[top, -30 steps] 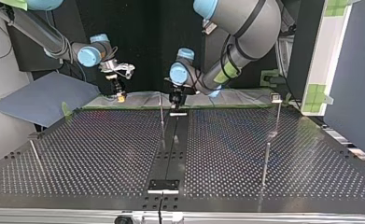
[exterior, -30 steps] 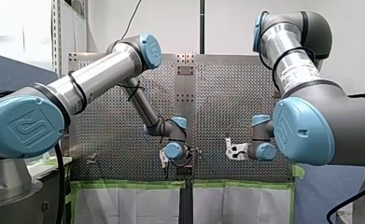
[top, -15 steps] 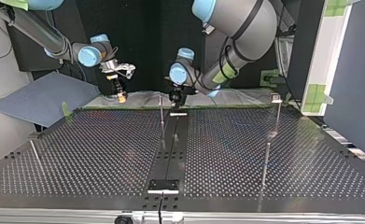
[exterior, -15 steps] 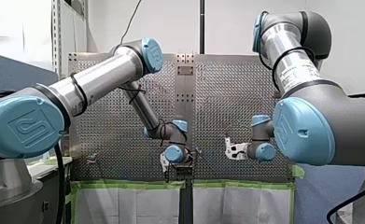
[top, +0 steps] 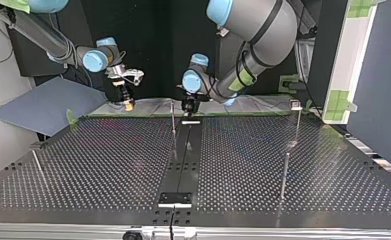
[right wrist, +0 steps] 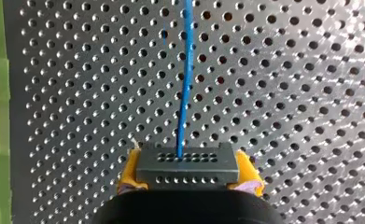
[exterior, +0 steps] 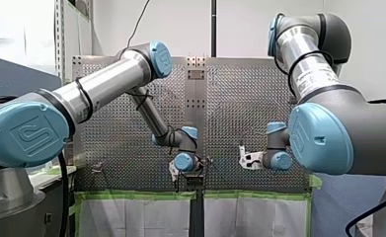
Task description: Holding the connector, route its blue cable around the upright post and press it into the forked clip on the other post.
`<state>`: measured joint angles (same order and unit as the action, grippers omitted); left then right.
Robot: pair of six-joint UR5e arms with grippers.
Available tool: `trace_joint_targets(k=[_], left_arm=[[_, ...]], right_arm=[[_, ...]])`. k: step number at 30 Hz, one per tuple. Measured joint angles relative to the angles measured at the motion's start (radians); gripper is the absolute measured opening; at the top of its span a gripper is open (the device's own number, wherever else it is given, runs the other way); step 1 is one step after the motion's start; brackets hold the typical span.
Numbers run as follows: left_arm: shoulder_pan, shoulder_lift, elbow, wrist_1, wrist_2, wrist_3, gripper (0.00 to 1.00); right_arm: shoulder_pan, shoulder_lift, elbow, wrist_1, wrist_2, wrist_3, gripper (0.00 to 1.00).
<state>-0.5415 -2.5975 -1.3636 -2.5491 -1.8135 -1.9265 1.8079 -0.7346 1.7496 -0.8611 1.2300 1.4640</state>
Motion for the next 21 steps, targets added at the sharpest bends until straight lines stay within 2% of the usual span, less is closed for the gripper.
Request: trace_joint_targets(k=[6,15,17,19,20,21], left_arm=[[0.006,0.0,0.0,-0.002,0.001,-0.002,0.01],[0.005,0.0,0.0,-0.008,0.004,0.003,0.04],[0.003,0.001,0.0,-0.013,0.011,0.014,0.28],[0.0,0.001,0.0,-0.023,0.016,0.03,0.28],[-0.001,0.001,0.0,-0.028,0.017,0.038,0.61],[-0.002,0.001,0.0,-0.034,0.018,0.045,0.61]], right_arm=[[-0.008,0.025,-0.019,0.019,0.01,-0.005,0.0],[-0.012,0.029,-0.031,0.029,0.011,-0.008,0.0],[-0.012,0.029,-0.031,0.029,0.011,-0.01,0.0],[-0.012,0.03,-0.031,0.029,0.01,-0.01,0.0],[-0.012,0.03,-0.031,0.03,0.01,-0.01,0.0],[-0.012,0.03,-0.031,0.029,0.01,-0.011,0.0]])
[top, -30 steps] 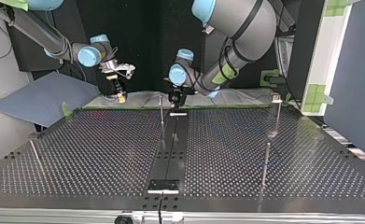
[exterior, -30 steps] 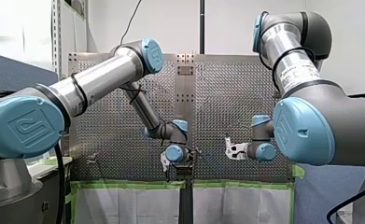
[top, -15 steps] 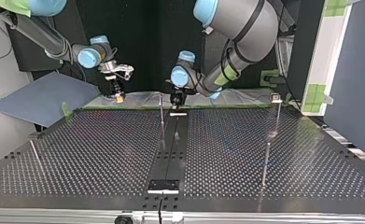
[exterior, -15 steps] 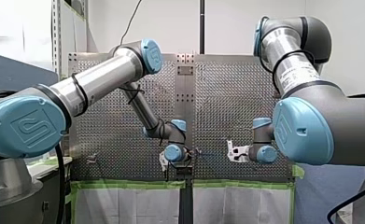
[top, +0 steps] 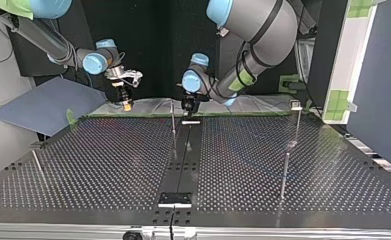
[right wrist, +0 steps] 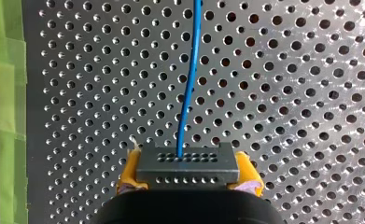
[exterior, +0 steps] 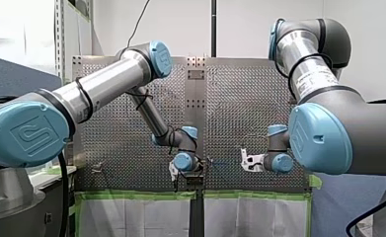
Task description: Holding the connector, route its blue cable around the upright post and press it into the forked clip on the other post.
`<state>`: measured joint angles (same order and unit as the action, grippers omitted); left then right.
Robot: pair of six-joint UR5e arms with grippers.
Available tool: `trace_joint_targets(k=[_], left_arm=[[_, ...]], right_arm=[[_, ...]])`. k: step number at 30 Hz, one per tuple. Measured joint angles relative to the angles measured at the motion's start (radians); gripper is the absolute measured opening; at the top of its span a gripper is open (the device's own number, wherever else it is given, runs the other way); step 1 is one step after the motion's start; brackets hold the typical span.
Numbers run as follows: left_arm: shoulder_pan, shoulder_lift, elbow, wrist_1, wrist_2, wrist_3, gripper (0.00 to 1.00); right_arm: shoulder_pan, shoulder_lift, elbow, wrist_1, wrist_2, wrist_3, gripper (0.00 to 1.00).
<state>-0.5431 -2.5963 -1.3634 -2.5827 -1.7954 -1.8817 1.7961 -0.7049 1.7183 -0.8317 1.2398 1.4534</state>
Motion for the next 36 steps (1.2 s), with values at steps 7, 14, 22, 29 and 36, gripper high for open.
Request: trace_joint_targets(k=[7,14,22,29,36], left_arm=[[-0.005,0.006,0.003,-0.062,-0.014,0.068,0.98],[-0.018,0.032,0.003,-0.086,-0.043,0.137,0.98],[-0.042,0.044,0.003,-0.12,-0.045,0.186,0.98],[-0.058,0.045,0.001,-0.163,-0.047,0.198,0.98],[-0.07,0.046,0.0,-0.175,-0.055,0.199,0.98]], right_arm=[[0.0,0.0,0.0,0.0,-0.001,0.0,0.0],[0.0,0.0,0.0,0.003,-0.002,0.0,0.0],[0.0,0.0,-0.001,0.005,-0.003,0.0,0.0],[0.0,0.0,-0.001,0.011,-0.003,0.0,0.0],[0.0,0.0,0.0,0.014,-0.003,0.0,0.0]])
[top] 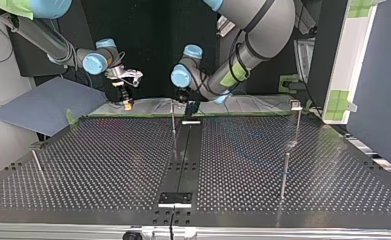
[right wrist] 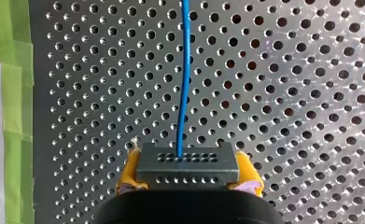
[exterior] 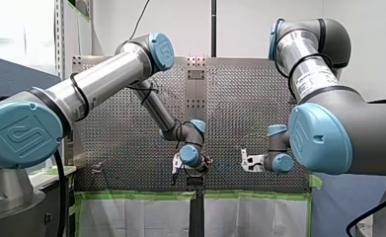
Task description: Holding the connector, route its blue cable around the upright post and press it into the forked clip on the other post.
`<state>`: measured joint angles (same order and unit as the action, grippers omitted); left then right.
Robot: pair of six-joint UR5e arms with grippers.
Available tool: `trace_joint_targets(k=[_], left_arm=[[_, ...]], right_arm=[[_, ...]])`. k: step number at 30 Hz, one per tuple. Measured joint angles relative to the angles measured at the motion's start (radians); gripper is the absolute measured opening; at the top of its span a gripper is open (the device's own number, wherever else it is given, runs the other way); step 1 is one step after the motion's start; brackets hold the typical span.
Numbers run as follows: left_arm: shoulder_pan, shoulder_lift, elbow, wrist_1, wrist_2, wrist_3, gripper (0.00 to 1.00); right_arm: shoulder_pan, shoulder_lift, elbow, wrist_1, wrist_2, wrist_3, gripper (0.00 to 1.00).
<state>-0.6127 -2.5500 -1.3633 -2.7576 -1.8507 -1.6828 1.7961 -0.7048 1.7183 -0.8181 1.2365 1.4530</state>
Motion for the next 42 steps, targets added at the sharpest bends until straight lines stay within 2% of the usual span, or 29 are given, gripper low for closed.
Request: trace_joint_targets(k=[12,28,42], left_arm=[[-0.015,0.013,-0.003,-0.001,-0.022,-0.002,0.98],[-0.031,0.074,-0.089,0.037,-0.016,-0.003,0.98],[-0.053,0.08,-0.094,0.039,-0.021,-0.003,0.98]], right_arm=[[0.0,0.0,0.0,0.003,0.0,0.0,0.0],[0.001,0.001,0.0,0.006,-0.005,0.0,0.0],[0.0,0.001,0.0,0.006,-0.006,0.0,0.0]])
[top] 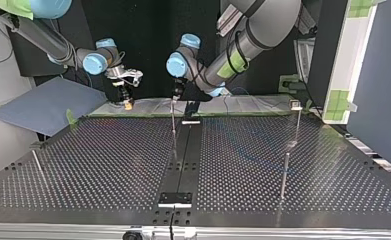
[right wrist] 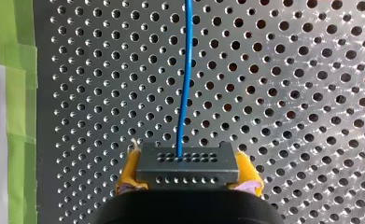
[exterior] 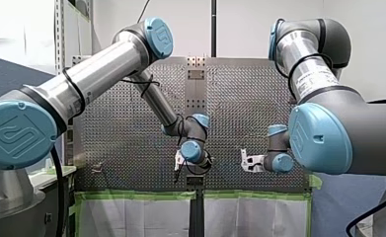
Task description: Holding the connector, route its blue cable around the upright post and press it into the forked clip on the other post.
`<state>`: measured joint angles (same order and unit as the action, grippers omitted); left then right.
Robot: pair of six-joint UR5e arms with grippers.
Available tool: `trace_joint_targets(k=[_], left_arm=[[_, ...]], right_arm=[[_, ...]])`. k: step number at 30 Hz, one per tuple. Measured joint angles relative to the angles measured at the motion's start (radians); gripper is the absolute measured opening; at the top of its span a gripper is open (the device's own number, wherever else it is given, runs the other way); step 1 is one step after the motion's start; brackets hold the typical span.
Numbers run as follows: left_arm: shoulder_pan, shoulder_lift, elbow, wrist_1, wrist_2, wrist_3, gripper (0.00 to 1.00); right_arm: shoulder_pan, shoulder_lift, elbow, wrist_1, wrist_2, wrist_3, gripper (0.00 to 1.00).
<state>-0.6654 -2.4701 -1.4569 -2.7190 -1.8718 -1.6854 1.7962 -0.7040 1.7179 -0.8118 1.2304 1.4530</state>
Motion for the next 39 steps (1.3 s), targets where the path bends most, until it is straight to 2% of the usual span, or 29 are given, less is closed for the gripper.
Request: trace_joint_targets(k=[21,27,34,39], left_arm=[[-0.003,0.003,-0.012,-0.006,-0.002,-0.002,0.98],[-0.017,0.04,-0.052,0.004,-0.002,-0.002,0.98],[-0.028,0.102,-0.114,0.061,0.002,-0.017,0.98],[-0.034,0.148,-0.16,0.105,0.014,-0.05,0.98]], right_arm=[[0.0,-0.001,0.0,-0.001,0.0,0.0,0.0],[0.0,0.0,0.0,0.001,0.0,0.0,0.0],[0.0,0.0,0.0,0.001,0.0,0.002,0.0],[0.0,0.0,0.0,0.001,0.0,0.003,0.0]])
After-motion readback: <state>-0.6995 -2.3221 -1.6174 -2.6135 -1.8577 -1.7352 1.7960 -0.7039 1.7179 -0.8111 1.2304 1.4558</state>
